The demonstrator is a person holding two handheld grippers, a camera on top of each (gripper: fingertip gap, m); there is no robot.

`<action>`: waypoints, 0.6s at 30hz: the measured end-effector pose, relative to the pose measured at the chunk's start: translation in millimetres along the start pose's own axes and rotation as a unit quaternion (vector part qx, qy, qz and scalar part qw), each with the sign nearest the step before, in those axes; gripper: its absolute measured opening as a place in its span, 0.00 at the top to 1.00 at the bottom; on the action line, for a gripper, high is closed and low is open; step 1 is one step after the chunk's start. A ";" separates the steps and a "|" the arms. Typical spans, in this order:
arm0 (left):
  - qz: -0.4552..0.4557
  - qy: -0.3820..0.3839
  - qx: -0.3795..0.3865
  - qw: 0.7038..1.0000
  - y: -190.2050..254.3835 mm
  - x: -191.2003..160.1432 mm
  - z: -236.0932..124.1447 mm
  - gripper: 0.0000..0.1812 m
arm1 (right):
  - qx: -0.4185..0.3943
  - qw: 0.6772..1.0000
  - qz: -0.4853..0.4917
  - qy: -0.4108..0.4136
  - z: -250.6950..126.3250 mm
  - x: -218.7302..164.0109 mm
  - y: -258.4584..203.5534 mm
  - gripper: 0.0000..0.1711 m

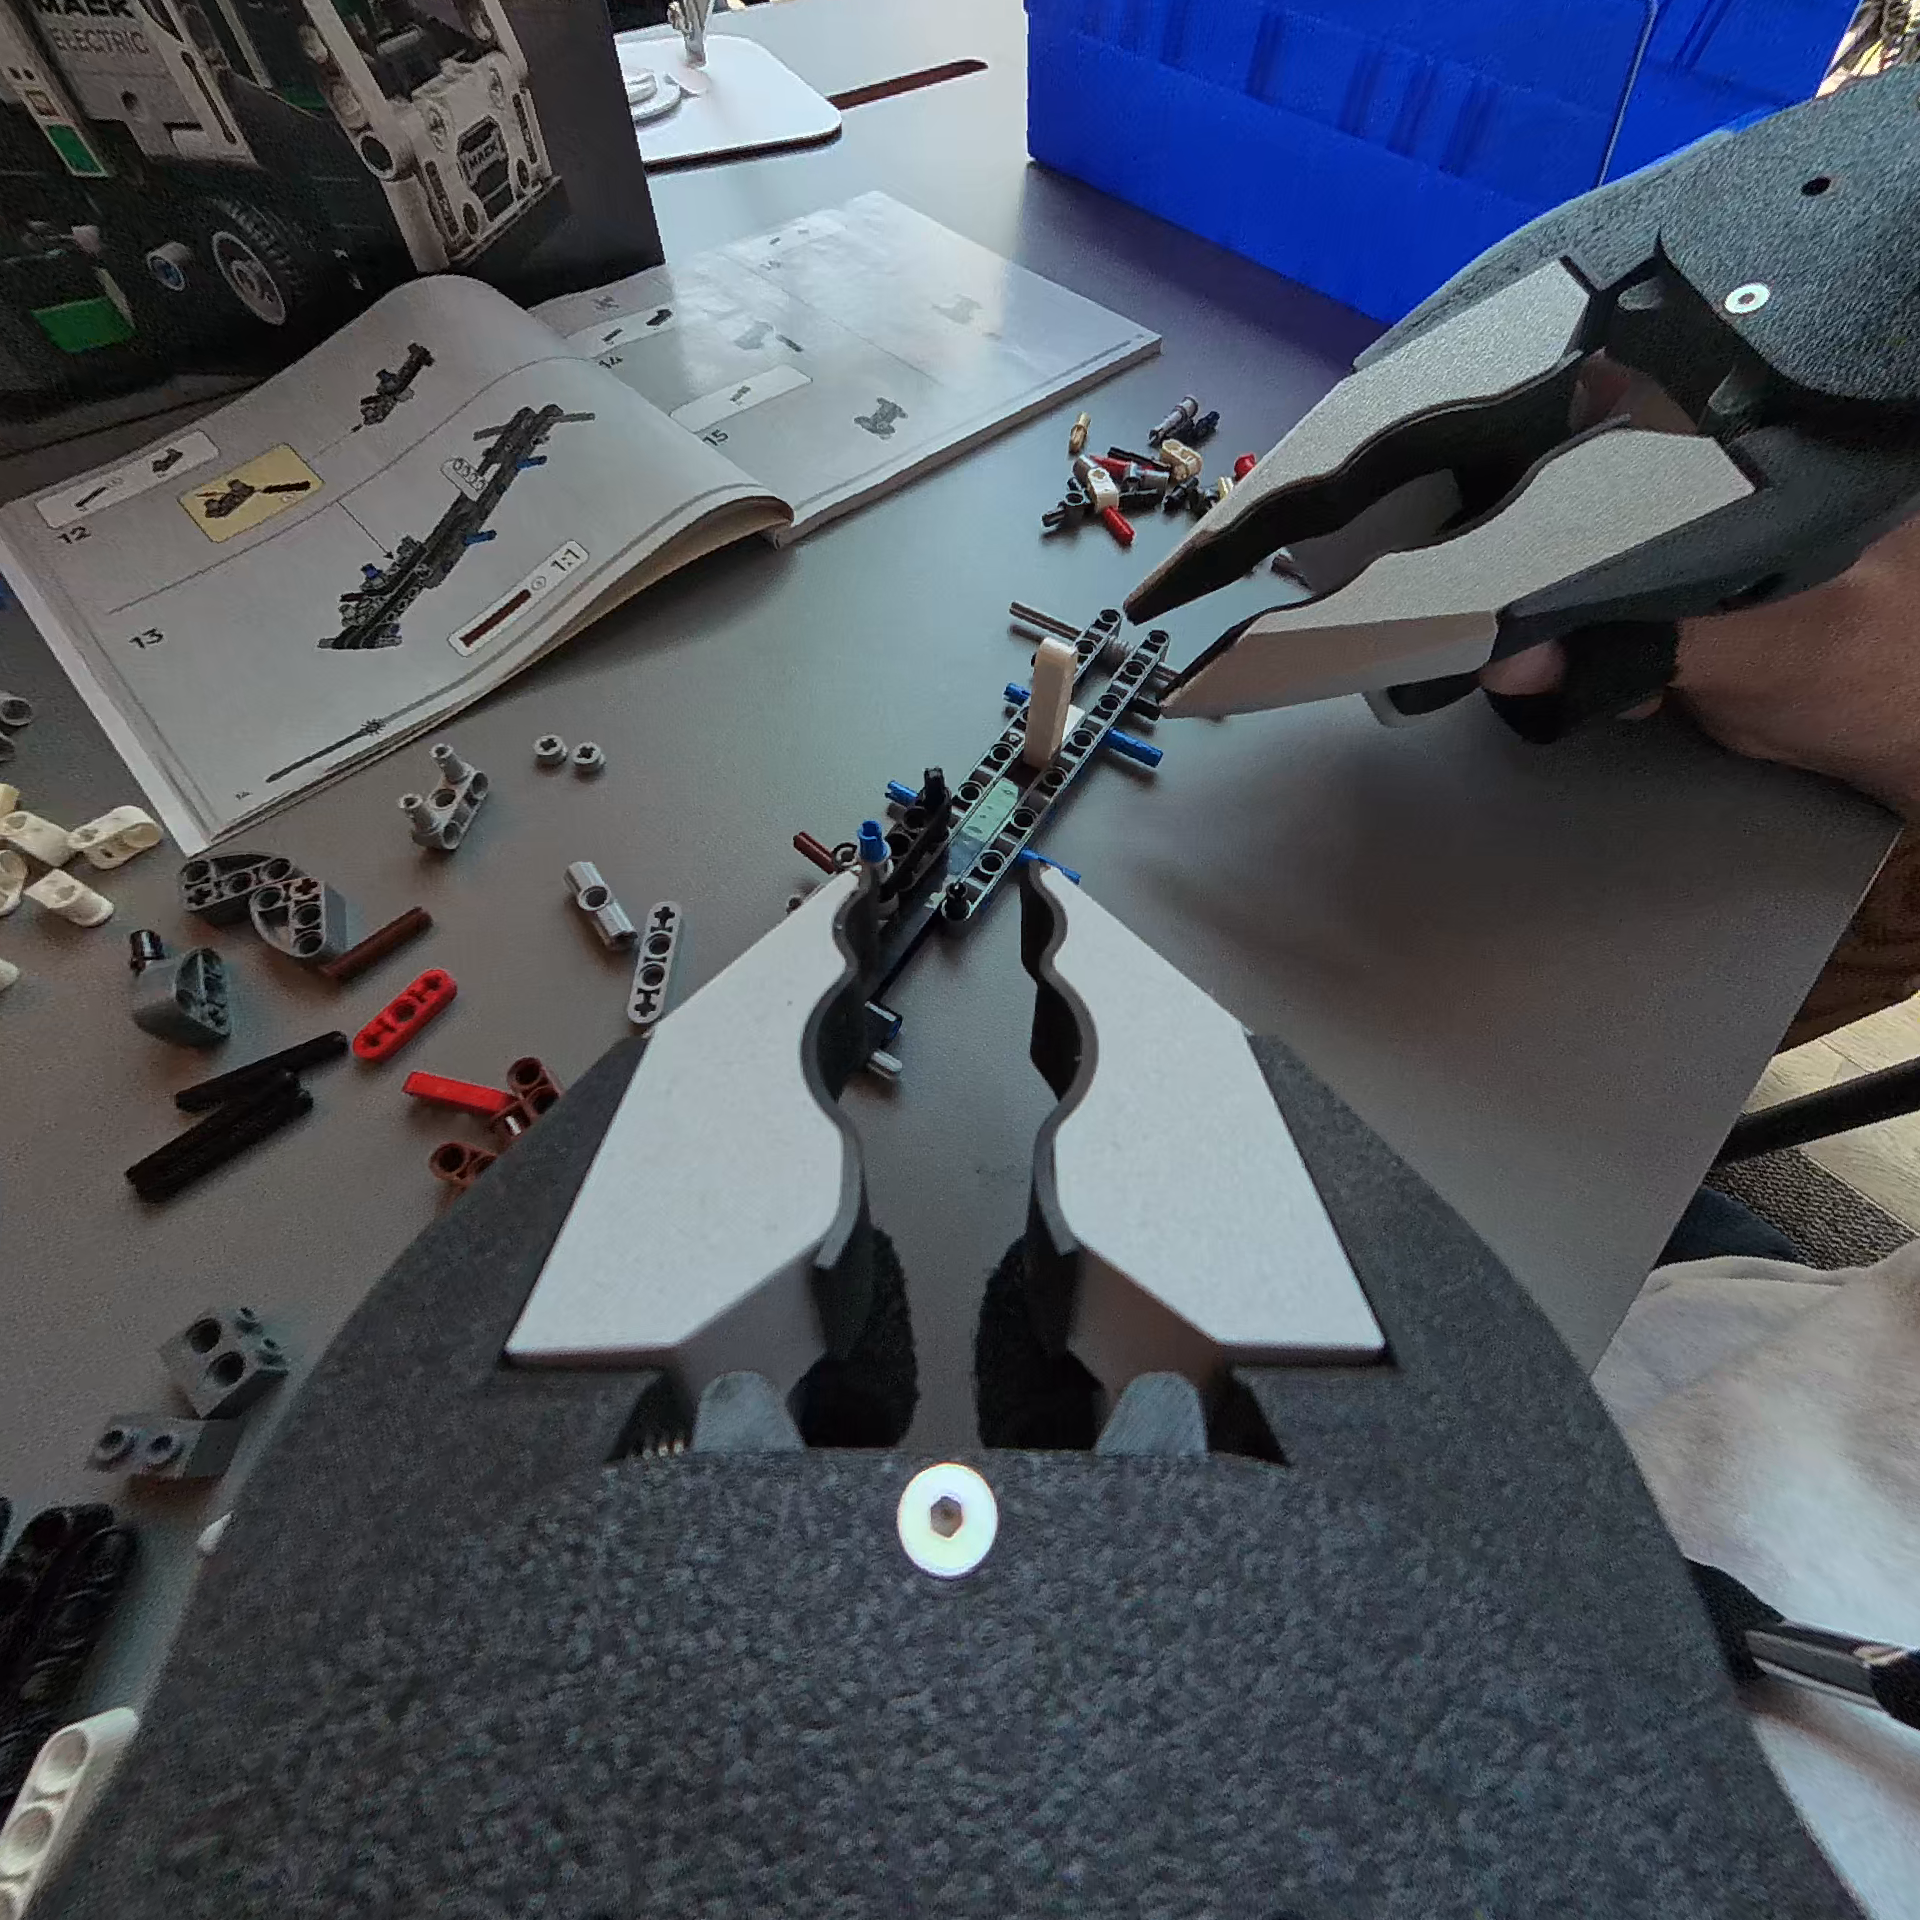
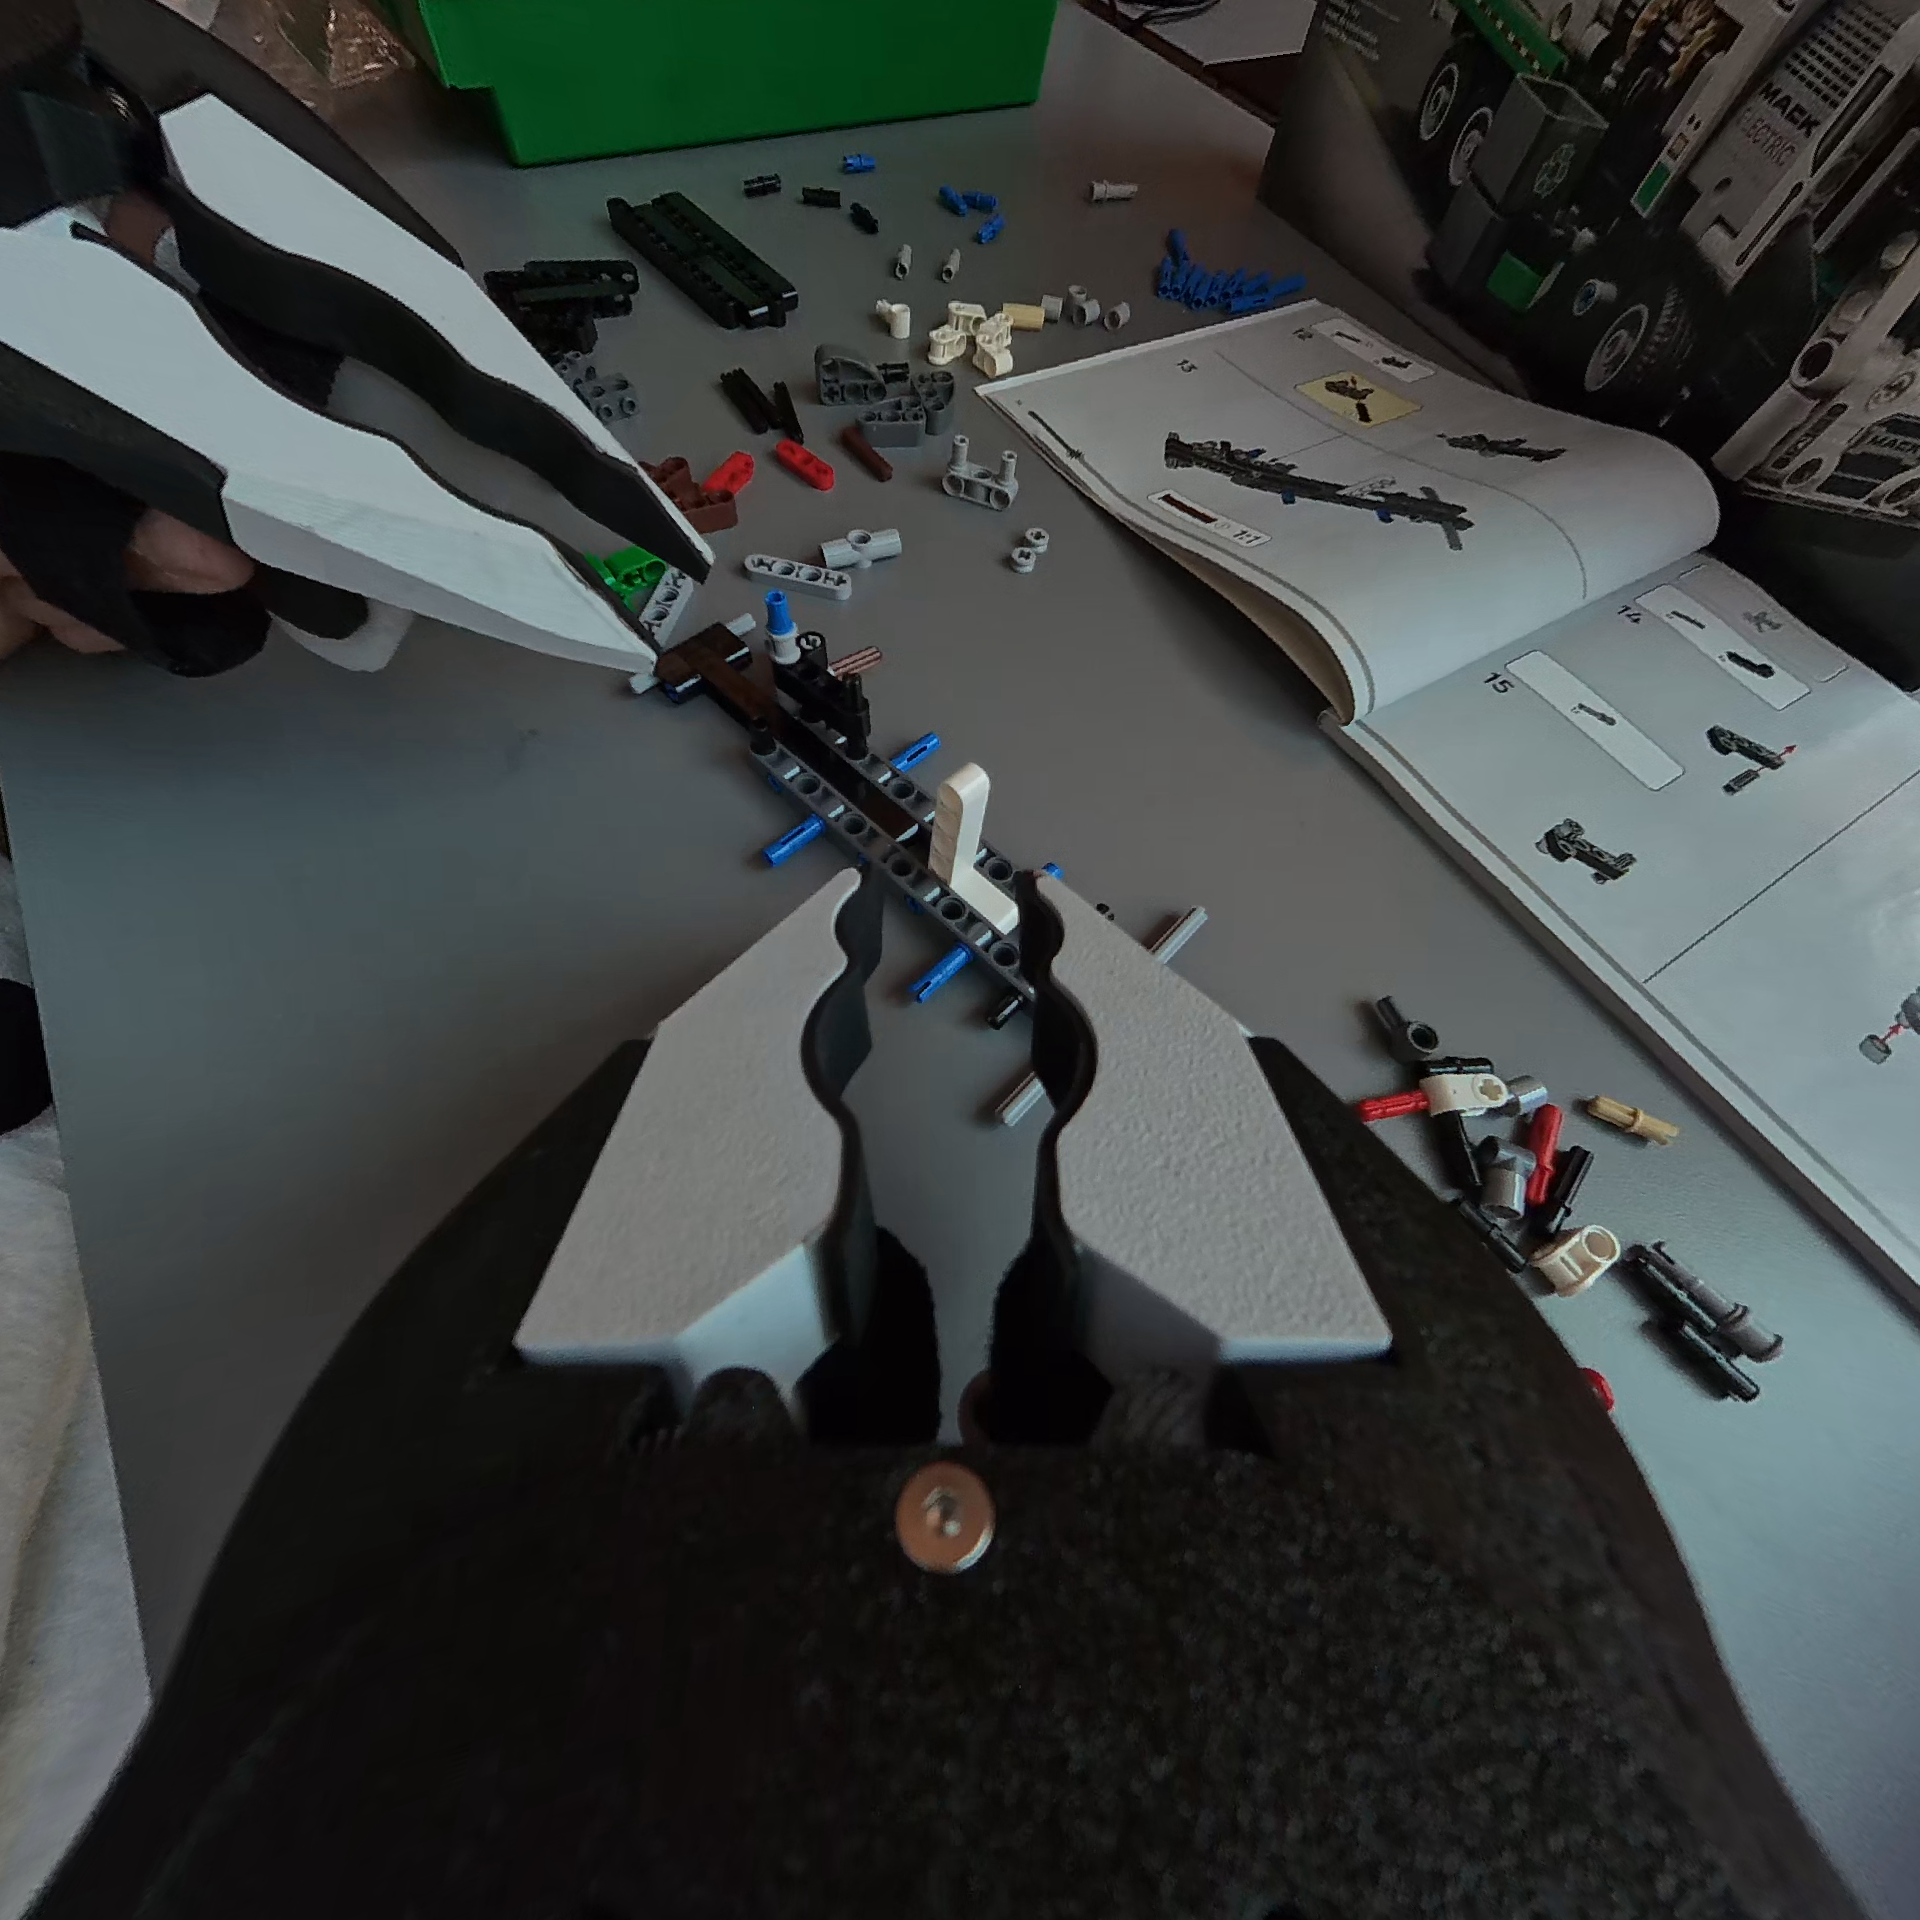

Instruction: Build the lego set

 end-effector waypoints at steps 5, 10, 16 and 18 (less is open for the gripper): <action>0.001 -0.003 0.001 1.000 0.2 0.0 0.7 0.86 | 0.001 1.000 0.002 0.001 -0.2 0.1 0.4 0.87; 0.002 -0.005 0.001 1.000 0.4 -0.1 1.1 0.86 | 0.000 1.000 -0.001 0.000 0.1 0.0 -0.1 0.87; 0.003 -0.004 0.002 1.000 0.5 0.0 0.9 0.86 | 0.000 1.000 -0.002 -0.001 0.2 -0.1 -0.2 0.87; 0.003 -0.003 0.002 1.000 0.5 0.1 0.6 0.86 | 0.001 1.000 -0.002 -0.002 0.4 -0.1 -0.1 0.87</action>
Point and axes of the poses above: each gripper's, where its closed fingertips meet, z out along the fingers, x out of its top, y = z × x across the jaws, the point moved 10 cm from there along -z, back along the fingers, and after that the axes turned 13 degrees about -x, right-handed, at the moved point
